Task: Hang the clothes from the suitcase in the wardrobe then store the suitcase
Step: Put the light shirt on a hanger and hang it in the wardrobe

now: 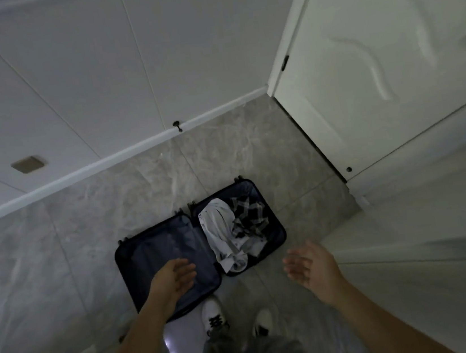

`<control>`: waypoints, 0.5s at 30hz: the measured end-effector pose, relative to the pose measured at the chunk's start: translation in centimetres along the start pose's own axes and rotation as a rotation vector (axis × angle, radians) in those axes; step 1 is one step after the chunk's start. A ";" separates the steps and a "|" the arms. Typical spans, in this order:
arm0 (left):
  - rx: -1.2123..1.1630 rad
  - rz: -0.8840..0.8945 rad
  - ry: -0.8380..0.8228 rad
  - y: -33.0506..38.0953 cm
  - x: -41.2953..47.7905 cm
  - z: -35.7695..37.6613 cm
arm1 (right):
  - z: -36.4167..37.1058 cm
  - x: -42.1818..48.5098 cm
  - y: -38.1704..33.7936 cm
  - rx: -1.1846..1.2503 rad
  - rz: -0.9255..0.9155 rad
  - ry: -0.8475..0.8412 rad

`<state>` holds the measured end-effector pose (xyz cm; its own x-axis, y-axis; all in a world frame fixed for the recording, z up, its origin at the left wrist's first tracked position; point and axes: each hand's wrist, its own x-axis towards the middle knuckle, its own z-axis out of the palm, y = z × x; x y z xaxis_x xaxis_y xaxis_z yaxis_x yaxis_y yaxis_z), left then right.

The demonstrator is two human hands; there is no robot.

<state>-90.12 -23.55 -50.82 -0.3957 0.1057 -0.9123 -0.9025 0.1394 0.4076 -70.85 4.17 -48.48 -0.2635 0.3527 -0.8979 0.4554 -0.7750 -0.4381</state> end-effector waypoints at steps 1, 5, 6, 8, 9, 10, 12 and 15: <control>0.023 -0.016 0.006 0.3 1.5 0.5 | 0.8 1.3 0.0 -0.016 0.013 -0.019; 0.149 -0.079 0.038 0.6 8.2 1.8 | 3.7 8.4 -0.4 -0.200 0.062 -0.066; 0.162 -0.101 0.055 0.3 10.1 2.0 | 4.2 10.5 -0.2 -0.241 0.079 -0.062; 0.172 -0.109 0.087 0.3 12.7 2.4 | 5.3 13.5 -0.7 -0.258 0.088 -0.062; 0.172 -0.114 0.108 0.1 14.6 2.7 | 5.8 15.5 -0.9 -0.251 0.093 -0.072; 0.173 -0.118 0.128 0.0 17.0 3.2 | 6.2 18.1 -1.2 -0.250 0.095 -0.081; 0.180 -0.127 0.155 -0.1 20.8 4.4 | 7.0 22.3 -1.6 -0.254 0.099 -0.083; 0.317 -0.078 0.189 -0.5 27.4 6.2 | 7.4 29.7 -0.9 -0.278 0.119 -0.095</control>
<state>-99.44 -14.62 -75.75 -0.3792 -0.0963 -0.9203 -0.8451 0.4412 0.3020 -85.40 11.44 -74.48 -0.2665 0.2071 -0.9413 0.6995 -0.6303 -0.3367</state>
